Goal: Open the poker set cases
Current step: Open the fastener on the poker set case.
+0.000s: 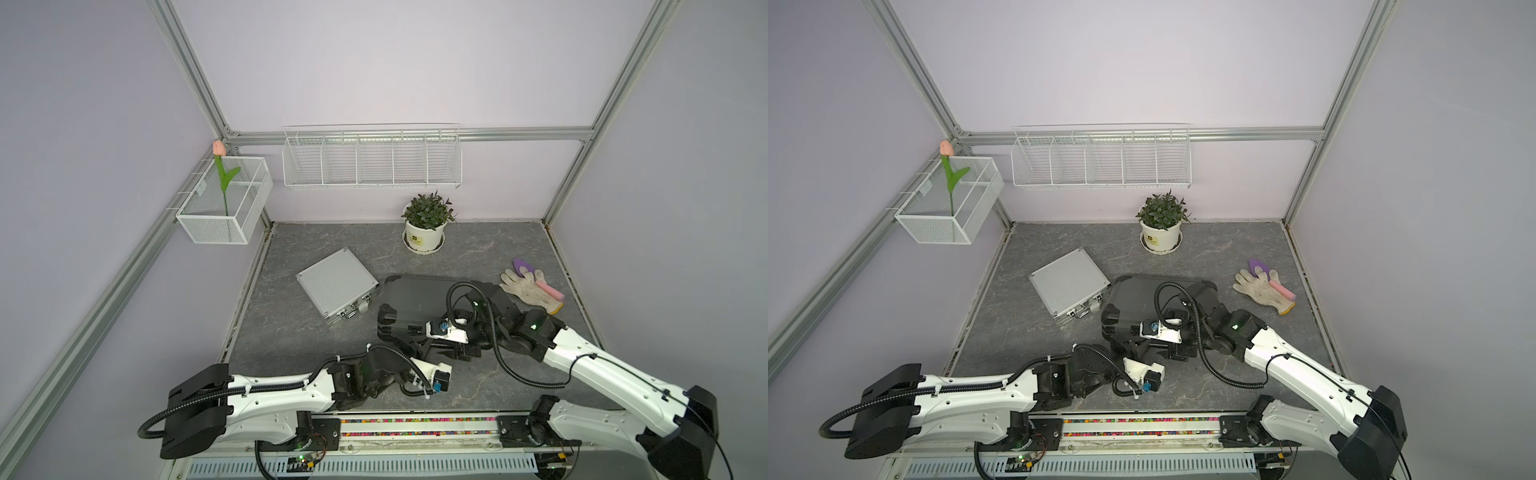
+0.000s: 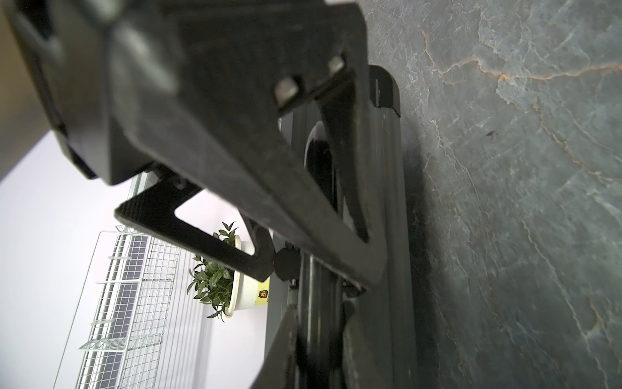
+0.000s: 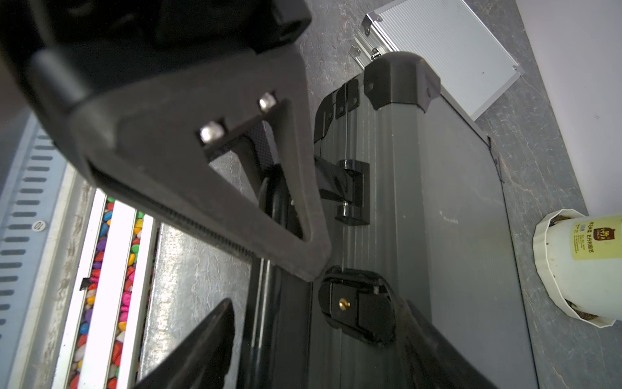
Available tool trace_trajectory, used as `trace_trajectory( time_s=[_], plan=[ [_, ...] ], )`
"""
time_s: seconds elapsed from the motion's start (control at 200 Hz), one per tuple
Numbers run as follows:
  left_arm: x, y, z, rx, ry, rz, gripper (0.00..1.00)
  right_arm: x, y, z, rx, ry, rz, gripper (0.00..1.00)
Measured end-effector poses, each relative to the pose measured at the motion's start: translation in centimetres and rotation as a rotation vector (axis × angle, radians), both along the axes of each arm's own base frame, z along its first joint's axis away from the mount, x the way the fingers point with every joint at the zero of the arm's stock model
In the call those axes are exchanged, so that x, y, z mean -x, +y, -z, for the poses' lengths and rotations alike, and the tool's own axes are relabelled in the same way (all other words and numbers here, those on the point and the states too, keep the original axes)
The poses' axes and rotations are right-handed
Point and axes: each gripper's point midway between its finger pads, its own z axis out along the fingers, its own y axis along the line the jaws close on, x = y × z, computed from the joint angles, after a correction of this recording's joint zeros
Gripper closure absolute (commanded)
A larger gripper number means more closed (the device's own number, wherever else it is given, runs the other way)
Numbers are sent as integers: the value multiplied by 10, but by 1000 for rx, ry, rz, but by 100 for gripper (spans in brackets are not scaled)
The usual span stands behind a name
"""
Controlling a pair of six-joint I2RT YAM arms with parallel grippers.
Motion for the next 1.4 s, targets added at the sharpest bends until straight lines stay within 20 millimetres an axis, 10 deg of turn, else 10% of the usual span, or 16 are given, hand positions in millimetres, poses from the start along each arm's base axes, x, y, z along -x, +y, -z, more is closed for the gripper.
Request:
trace_trajectory(
  time_s=[0.91, 1.4],
  plan=[
    [5, -1, 6, 1, 43, 14, 100, 12, -1, 16, 46, 93, -29, 51],
    [5, -1, 6, -2, 39, 16, 100, 16, 1, 17, 58, 122, -45, 41]
  ],
)
